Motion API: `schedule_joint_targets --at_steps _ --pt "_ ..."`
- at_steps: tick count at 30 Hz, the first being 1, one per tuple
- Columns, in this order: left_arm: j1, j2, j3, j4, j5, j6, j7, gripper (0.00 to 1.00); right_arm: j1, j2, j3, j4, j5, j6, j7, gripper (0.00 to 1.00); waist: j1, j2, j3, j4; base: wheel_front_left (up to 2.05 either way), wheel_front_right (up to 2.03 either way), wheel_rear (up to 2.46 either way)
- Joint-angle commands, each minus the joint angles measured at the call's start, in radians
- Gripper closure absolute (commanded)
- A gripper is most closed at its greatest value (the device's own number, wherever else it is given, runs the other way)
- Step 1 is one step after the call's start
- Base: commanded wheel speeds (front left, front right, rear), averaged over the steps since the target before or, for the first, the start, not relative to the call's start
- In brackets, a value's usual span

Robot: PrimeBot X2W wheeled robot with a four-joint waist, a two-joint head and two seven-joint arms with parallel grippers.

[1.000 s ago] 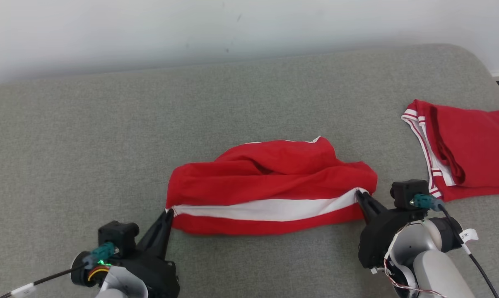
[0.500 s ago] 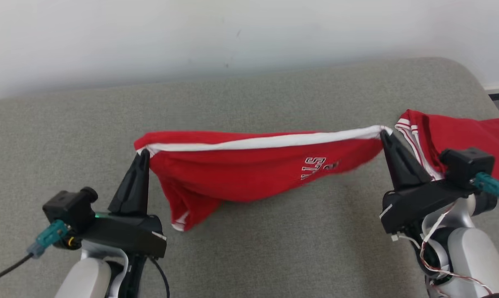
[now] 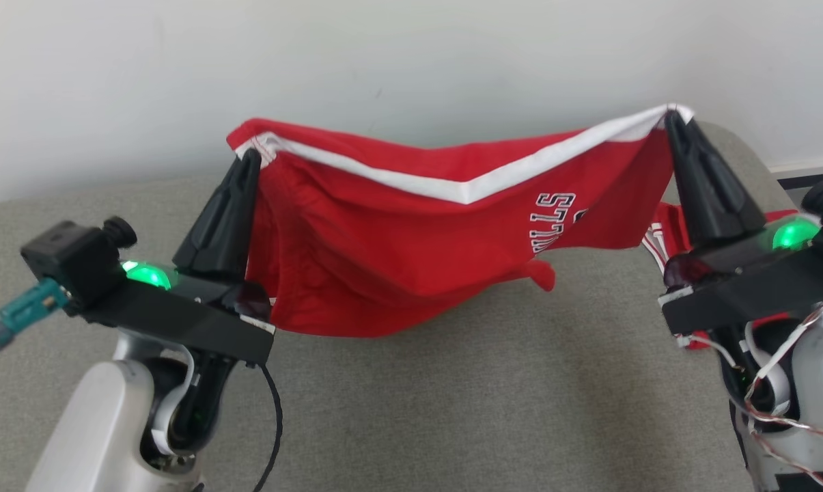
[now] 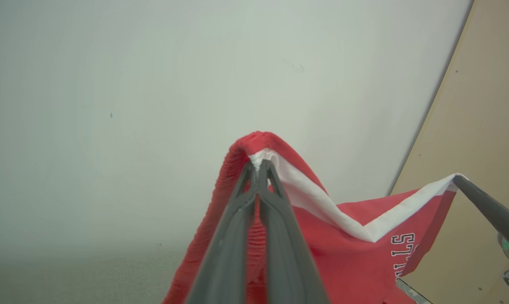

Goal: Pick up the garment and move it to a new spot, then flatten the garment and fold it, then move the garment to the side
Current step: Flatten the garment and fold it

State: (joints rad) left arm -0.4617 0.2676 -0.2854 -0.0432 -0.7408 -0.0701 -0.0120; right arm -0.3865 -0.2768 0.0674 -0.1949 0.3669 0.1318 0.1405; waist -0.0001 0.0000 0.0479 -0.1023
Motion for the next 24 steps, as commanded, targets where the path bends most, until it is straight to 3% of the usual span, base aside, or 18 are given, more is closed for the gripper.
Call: schedule_joint_targets --at_steps 1,6,12,19,24 --pt "-0.024 0.000 0.007 -0.020 -0.027 -0.001 0.019 1.00 -0.028 -0.005 0.001 -0.016 0.011 -0.002 -0.012 1.00 0.0001 0.0000 0.000 -0.007 0.00 0.00 0.00" --pt "-0.075 0.002 0.037 -0.055 -0.100 0.007 0.077 1.00 -0.096 0.010 -0.016 -0.040 0.031 -0.002 -0.040 1.00 0.0001 0.0000 0.018 -0.019 0.00 0.00 0.00" --pt "-0.195 -0.010 0.077 -0.015 -0.189 0.014 0.148 1.00 -0.233 -0.024 0.024 0.020 0.006 -0.002 -0.012 1.00 0.0001 0.0000 0.089 -0.026 0.00 0.00 0.00" --pt "-0.398 -0.033 0.103 0.133 -0.212 0.010 0.145 1.00 -0.484 -0.054 0.124 0.256 -0.023 -0.002 -0.051 1.00 0.0001 0.0000 0.212 -0.034 0.00 0.00 0.00" --pt "-0.561 -0.037 0.138 0.270 -0.190 0.002 0.073 1.00 -0.704 -0.022 0.147 0.467 -0.078 -0.002 -0.150 1.00 0.0001 0.0000 0.290 -0.047 0.00 0.00 0.00"
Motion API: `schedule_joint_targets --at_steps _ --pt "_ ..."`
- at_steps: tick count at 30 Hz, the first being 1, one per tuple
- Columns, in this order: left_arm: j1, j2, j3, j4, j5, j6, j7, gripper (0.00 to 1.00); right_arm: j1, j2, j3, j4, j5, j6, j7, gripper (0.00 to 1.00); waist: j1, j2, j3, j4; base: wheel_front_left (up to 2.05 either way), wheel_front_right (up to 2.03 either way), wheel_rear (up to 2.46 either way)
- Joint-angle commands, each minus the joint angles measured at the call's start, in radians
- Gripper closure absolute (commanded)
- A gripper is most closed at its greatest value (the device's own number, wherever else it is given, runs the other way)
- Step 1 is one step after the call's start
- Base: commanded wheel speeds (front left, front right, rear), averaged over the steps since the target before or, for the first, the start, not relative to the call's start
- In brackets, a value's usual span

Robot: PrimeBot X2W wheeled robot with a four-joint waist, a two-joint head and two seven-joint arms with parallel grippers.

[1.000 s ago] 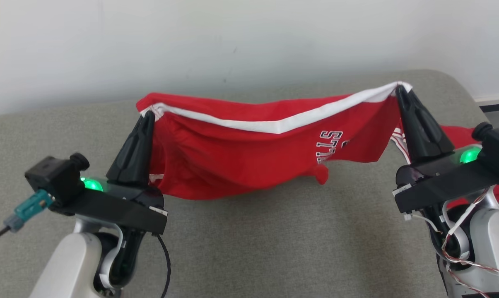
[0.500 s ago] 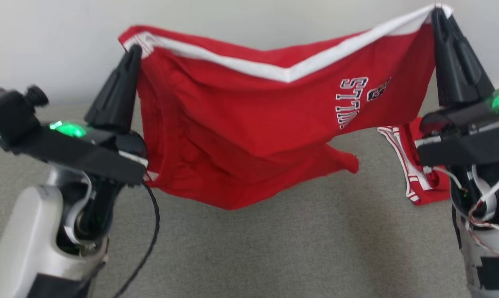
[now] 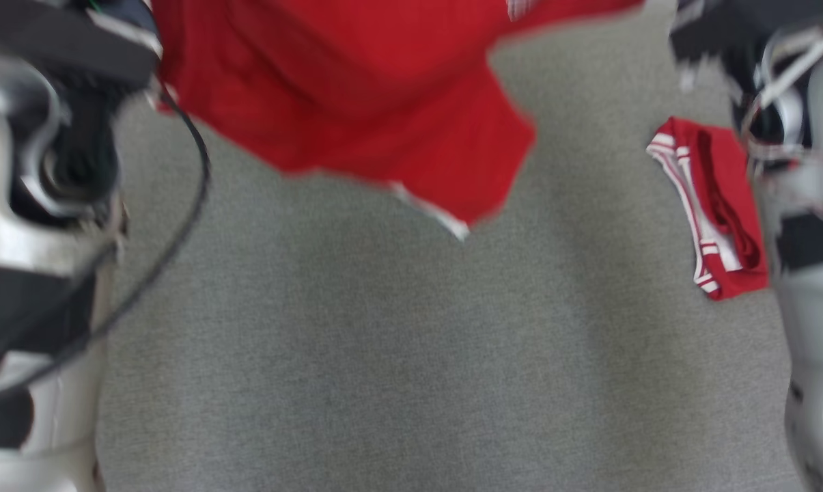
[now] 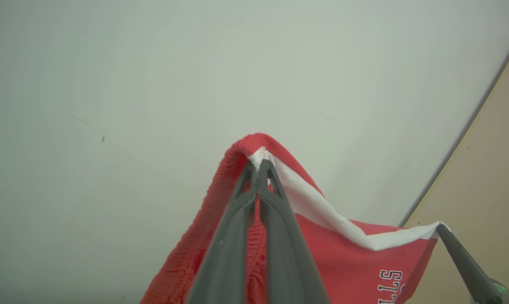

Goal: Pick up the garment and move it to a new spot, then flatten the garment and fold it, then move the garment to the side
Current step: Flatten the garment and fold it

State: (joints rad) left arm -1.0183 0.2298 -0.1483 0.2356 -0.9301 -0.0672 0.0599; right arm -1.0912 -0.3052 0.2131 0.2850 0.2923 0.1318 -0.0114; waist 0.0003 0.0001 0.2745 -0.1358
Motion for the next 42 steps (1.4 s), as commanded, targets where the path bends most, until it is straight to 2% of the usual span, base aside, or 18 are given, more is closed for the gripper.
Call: schedule_joint_targets --at_steps 1,8,12,18,22,30,33,42 --pt "-0.036 -0.002 0.001 0.018 0.017 -0.003 -0.024 1.00 -0.039 0.012 0.006 0.027 -0.021 -0.002 -0.023 1.00 -0.0003 -0.0001 0.076 -0.014 0.00 0.00 0.00" --pt "-0.188 -0.019 0.001 0.155 0.115 -0.029 -0.230 1.00 -0.227 0.044 0.004 0.226 -0.169 -0.002 -0.194 1.00 -0.0003 -0.0001 0.135 -0.017 0.00 0.00 0.00" --pt "-0.172 -0.030 -0.018 0.225 0.131 -0.047 -0.287 1.00 -0.219 0.060 0.038 0.313 -0.186 -0.002 -0.214 1.00 -0.0003 -0.0001 0.164 -0.018 0.00 0.00 0.00" --pt "-0.058 -0.045 -0.055 0.307 0.134 -0.062 -0.318 1.00 -0.128 0.051 0.123 0.385 -0.130 -0.002 -0.226 1.00 -0.0003 -0.0001 0.164 -0.015 0.00 0.00 0.00" --pt "0.016 -0.059 -0.110 0.290 0.105 -0.065 -0.322 1.00 -0.054 0.024 0.163 0.363 -0.083 -0.002 -0.215 1.00 -0.0003 -0.0001 0.140 -0.004 0.00 0.00 0.00" --pt "0.232 0.024 -0.260 0.232 0.037 -0.063 -0.323 1.00 0.199 -0.077 0.221 0.169 0.064 -0.002 -0.094 1.00 -0.0003 -0.0001 0.044 0.010 0.00 0.00 0.00" --pt "0.305 0.049 -0.291 0.228 0.028 -0.063 -0.324 1.00 0.293 -0.104 0.210 0.099 0.080 -0.002 -0.045 1.00 -0.0003 -0.0001 0.017 0.014 0.00 0.00 0.00" --pt "0.468 0.068 -0.359 0.220 -0.013 -0.060 -0.294 1.00 0.531 -0.168 0.153 -0.067 0.042 -0.002 0.105 1.00 -0.0003 -0.0001 -0.065 0.034 0.00 0.00 0.00"
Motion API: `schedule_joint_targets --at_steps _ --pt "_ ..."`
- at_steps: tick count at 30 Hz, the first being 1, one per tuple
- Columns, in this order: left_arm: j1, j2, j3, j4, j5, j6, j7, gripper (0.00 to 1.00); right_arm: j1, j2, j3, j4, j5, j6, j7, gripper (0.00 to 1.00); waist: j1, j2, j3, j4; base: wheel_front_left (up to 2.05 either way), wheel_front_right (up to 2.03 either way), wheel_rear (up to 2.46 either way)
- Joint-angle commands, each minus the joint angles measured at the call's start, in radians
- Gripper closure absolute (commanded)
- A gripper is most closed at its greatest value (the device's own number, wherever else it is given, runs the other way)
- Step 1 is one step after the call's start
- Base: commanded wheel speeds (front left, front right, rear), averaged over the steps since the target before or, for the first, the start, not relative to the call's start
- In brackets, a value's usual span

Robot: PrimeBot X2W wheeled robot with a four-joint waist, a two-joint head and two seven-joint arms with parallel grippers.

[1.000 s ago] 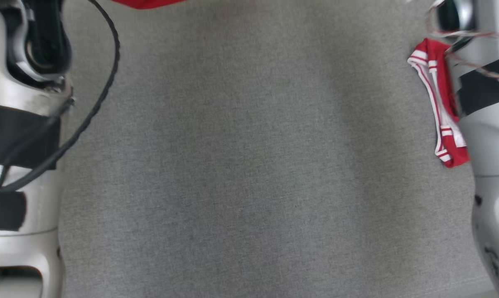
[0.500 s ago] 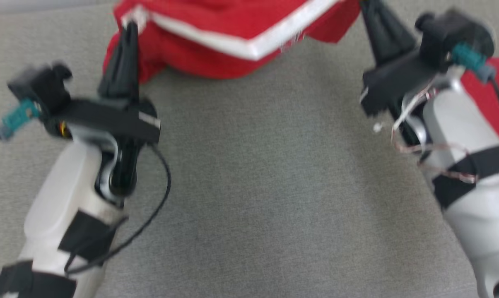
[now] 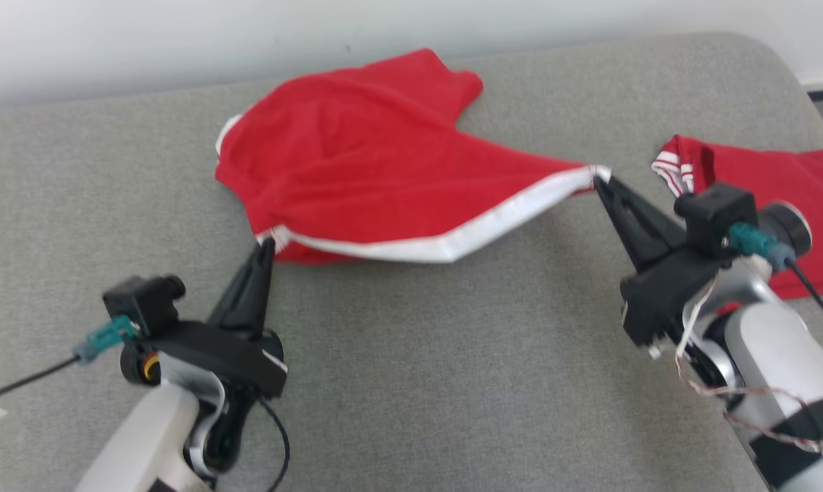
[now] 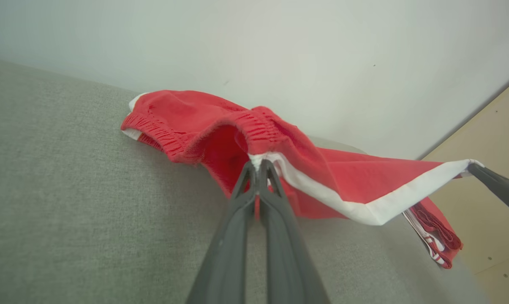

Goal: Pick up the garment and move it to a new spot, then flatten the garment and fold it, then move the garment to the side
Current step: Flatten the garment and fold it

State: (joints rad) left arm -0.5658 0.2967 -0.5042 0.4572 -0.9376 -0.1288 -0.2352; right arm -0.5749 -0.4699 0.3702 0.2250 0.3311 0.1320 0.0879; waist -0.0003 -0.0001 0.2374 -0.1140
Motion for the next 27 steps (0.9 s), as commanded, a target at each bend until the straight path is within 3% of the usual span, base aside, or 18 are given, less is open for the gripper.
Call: schedule_joint_targets --at_steps 1,6,14,27 --pt "0.030 0.003 -0.008 -0.002 -0.006 0.008 0.010 1.00 0.037 -0.013 -0.007 -0.027 0.006 -0.002 0.025 1.00 0.0003 0.0001 -0.034 0.013 0.00 0.00 0.00" --pt "0.123 0.011 -0.045 -0.020 -0.035 0.035 0.102 1.00 0.184 -0.036 -0.063 -0.131 0.028 -0.002 0.158 1.00 0.0003 0.0001 -0.070 0.019 0.00 0.00 0.00" --pt "0.247 0.056 -0.061 -0.099 -0.091 0.068 0.202 1.00 0.351 -0.050 -0.110 -0.239 0.091 -0.002 0.273 1.00 0.0003 0.0001 -0.100 0.023 0.00 0.00 0.00" --pt "0.436 0.144 -0.074 -0.265 -0.141 0.147 0.287 1.00 0.606 -0.104 -0.191 -0.385 0.209 -0.002 0.460 1.00 0.0003 0.0001 -0.146 0.028 0.00 0.00 0.00"
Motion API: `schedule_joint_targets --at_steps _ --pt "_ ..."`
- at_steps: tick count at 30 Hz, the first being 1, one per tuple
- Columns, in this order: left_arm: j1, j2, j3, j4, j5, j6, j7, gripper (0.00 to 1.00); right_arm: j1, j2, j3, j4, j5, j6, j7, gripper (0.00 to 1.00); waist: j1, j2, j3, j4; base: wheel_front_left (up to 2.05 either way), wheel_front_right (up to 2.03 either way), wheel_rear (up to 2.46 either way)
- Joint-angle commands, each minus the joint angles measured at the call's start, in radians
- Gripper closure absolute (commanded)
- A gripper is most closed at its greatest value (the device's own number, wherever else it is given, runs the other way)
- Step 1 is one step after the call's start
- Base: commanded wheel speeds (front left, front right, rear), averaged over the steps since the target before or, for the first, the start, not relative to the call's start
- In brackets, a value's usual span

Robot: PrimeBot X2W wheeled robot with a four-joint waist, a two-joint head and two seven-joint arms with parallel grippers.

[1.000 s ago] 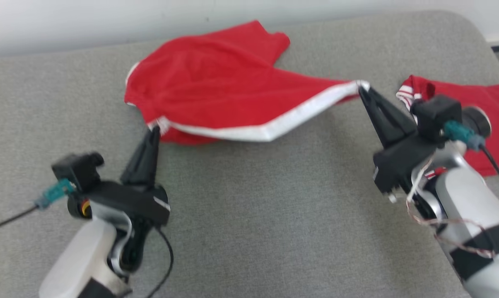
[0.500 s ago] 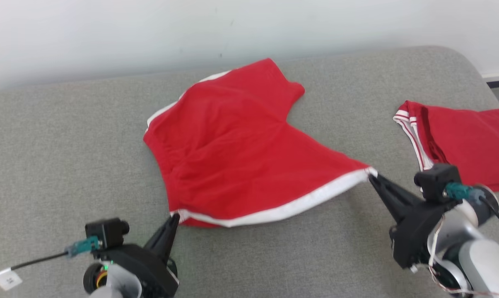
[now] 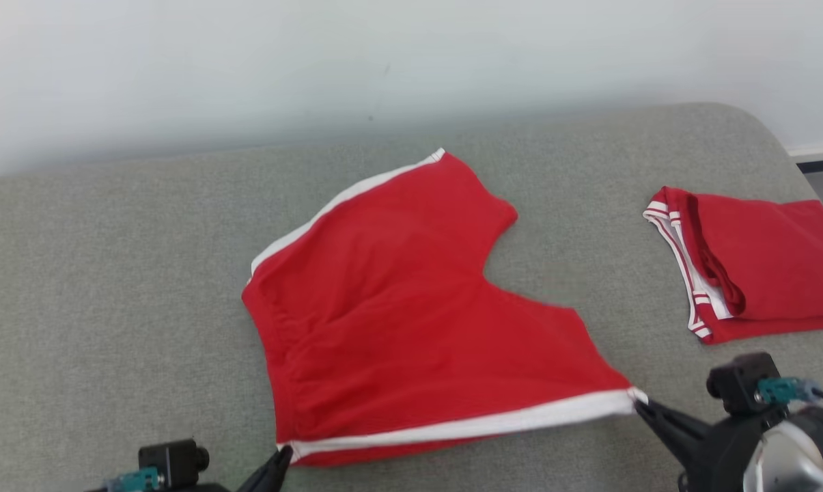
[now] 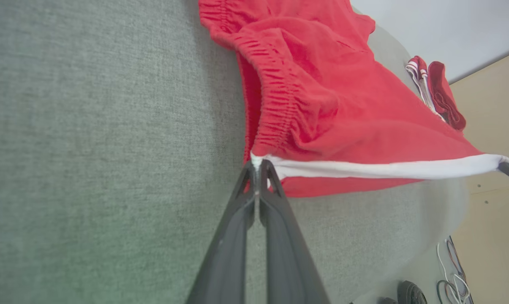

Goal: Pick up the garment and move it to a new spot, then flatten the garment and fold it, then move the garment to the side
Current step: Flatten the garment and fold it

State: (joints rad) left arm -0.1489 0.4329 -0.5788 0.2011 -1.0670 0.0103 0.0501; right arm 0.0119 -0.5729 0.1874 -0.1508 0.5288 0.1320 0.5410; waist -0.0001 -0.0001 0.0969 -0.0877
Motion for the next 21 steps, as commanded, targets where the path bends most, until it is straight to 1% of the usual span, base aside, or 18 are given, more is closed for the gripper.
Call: schedule_joint_targets --at_steps 1,4,6,8,10,13,15,17,21 --pt "0.031 0.011 -0.001 -0.022 -0.016 0.017 0.007 1.00 0.041 0.002 -0.018 -0.023 0.019 -0.002 0.021 1.00 0.0001 0.0001 -0.009 0.004 0.00 0.00 0.00" --pt "0.068 0.009 -0.003 -0.064 -0.029 0.035 0.020 1.00 0.099 0.018 -0.041 -0.066 0.039 -0.002 0.059 1.00 0.0001 0.0001 -0.017 0.009 0.00 0.00 0.00" --pt "0.090 0.013 0.004 -0.086 -0.039 0.057 0.022 1.00 0.130 0.026 -0.059 -0.094 0.046 -0.002 0.081 1.00 0.0001 0.0001 -0.020 0.010 0.00 0.00 0.00" --pt "0.105 0.010 0.014 -0.113 -0.049 0.074 0.013 1.00 0.150 0.032 -0.087 -0.118 0.032 -0.002 0.089 1.00 0.0001 0.0001 -0.021 0.012 0.00 0.00 0.00" --pt "0.115 -0.006 0.024 -0.142 -0.065 0.074 0.001 1.00 0.154 0.040 -0.108 -0.137 0.017 -0.002 0.083 1.00 0.0001 0.0001 -0.020 0.017 0.00 0.00 0.00" --pt "0.109 -0.014 0.033 -0.165 -0.069 0.074 -0.014 1.00 0.116 0.044 -0.124 -0.147 -0.008 -0.002 0.057 1.00 0.0001 0.0001 -0.016 0.026 0.00 0.00 0.00" --pt "0.089 -0.024 0.049 -0.166 -0.059 0.089 -0.037 1.00 0.071 0.050 -0.137 -0.133 -0.027 -0.002 0.025 1.00 0.0001 0.0001 -0.011 0.033 0.00 0.00 0.00" --pt "0.072 -0.035 0.052 -0.166 -0.050 0.093 -0.051 1.00 0.028 0.042 -0.112 -0.113 -0.040 -0.002 0.006 1.00 0.0001 0.0001 -0.005 0.040 0.00 0.00 0.00" --pt "0.019 -0.057 0.057 -0.158 -0.041 0.081 -0.063 1.00 -0.108 0.023 -0.053 -0.050 -0.053 -0.002 -0.041 1.00 0.0001 0.0001 0.014 0.056 0.00 0.00 0.00"
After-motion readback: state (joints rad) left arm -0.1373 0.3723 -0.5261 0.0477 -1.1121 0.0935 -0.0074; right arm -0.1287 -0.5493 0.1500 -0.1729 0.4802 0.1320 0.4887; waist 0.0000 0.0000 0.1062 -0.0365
